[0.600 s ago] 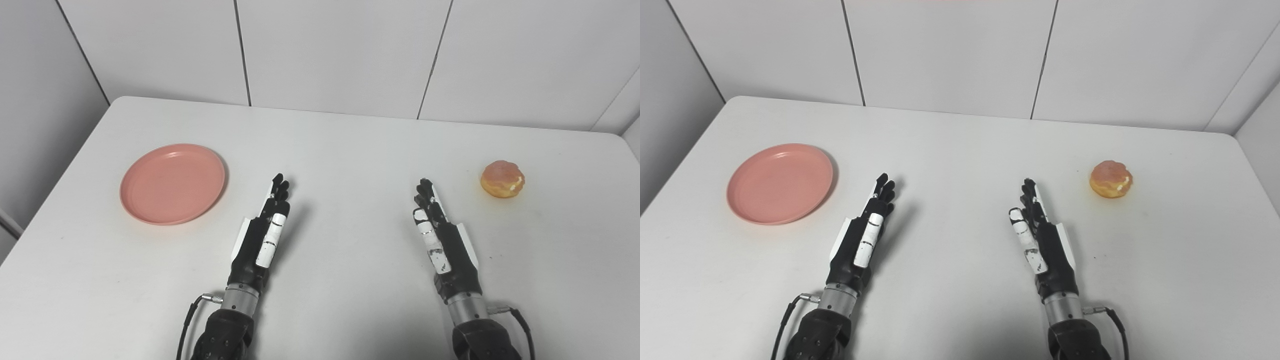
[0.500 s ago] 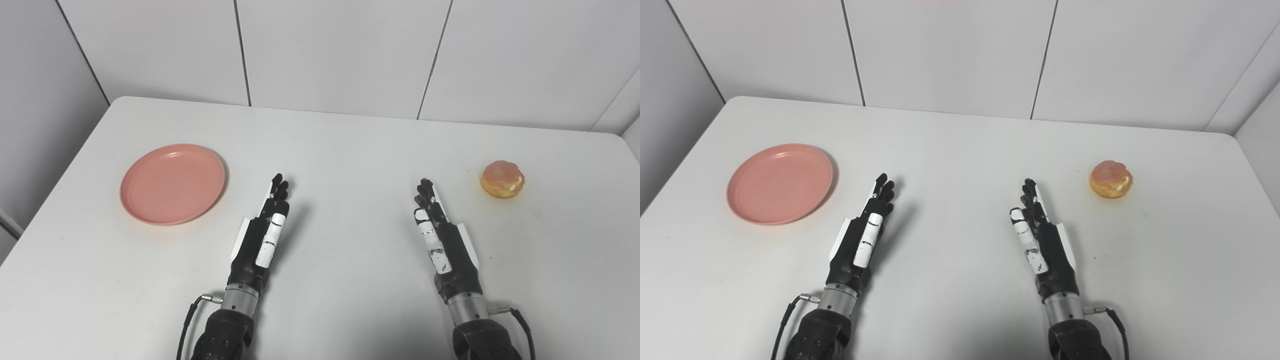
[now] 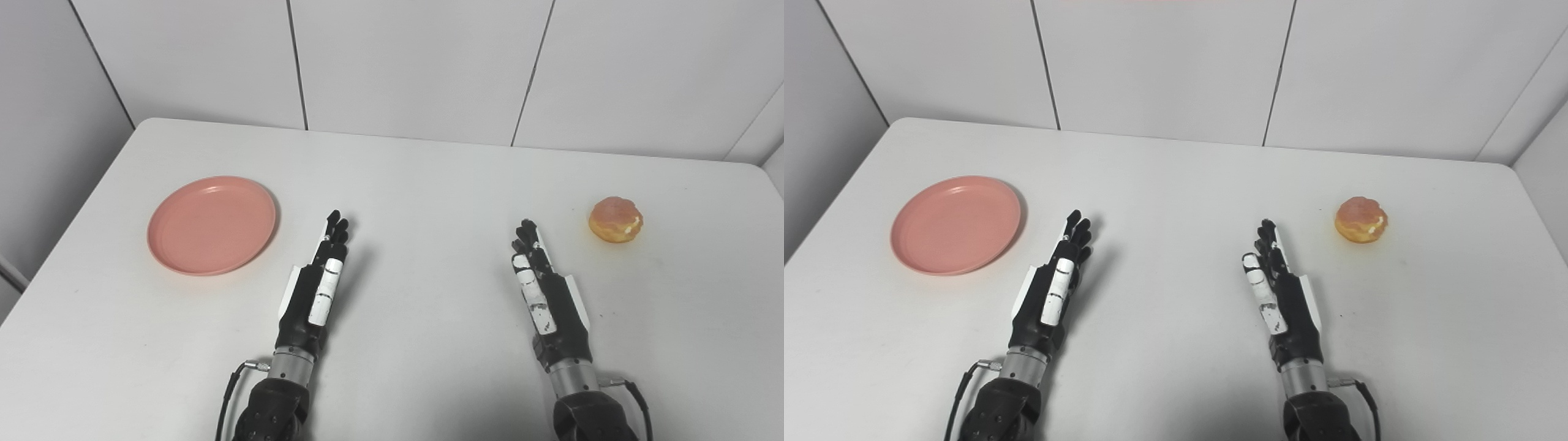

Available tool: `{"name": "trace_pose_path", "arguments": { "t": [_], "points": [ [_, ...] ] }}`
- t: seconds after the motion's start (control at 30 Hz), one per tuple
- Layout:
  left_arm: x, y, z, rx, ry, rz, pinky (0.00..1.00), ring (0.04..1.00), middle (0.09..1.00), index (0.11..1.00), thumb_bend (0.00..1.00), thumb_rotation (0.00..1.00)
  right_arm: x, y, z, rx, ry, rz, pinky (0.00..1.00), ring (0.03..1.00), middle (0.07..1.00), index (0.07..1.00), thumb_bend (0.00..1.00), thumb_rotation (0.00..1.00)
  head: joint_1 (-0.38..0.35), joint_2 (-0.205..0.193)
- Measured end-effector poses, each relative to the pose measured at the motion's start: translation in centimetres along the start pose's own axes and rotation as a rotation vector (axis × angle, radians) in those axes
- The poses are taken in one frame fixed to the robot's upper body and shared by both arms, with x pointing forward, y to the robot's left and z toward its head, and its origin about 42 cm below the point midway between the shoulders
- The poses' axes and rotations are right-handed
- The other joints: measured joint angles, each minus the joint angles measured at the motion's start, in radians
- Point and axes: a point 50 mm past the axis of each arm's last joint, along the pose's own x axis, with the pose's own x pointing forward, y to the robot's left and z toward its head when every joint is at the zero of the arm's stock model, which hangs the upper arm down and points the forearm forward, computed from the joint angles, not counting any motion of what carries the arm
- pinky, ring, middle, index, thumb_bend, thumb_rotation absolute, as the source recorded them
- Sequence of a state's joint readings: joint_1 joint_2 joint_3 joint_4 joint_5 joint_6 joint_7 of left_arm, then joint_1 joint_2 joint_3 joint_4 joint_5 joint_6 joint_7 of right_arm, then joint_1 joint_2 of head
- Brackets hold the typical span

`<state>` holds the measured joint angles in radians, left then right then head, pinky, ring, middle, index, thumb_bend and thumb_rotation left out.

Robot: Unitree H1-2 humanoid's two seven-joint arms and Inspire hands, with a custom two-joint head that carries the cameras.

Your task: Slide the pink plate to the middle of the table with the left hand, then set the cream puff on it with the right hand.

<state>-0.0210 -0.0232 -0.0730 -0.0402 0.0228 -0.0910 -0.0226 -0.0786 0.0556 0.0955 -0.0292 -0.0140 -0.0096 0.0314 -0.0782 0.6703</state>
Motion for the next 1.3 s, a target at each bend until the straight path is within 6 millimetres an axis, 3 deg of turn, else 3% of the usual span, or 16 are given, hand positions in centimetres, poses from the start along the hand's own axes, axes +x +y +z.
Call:
{"name": "trace_pose_path", "arguments": {
  "t": [0.57,1.3],
  "points": [
    [0.07,0.09,-0.01,-0.045,-0.005,0.013,1.00,1.000,1.000,1.000,0.65,1.00,-0.09,0.24,-0.28,0.055,-0.023,-0.038,1.00,0.978,0.994,1.000,0.60,0.94,0.008,0.006],
    [0.06,-0.11,0.04,-0.029,-0.009,-0.002,1.00,1.000,1.000,1.000,0.68,1.00,-0.17,0.01,-0.27,0.056,-0.023,-0.018,1.00,0.980,0.996,1.000,0.60,0.91,0.017,0.015]
  ]
}}
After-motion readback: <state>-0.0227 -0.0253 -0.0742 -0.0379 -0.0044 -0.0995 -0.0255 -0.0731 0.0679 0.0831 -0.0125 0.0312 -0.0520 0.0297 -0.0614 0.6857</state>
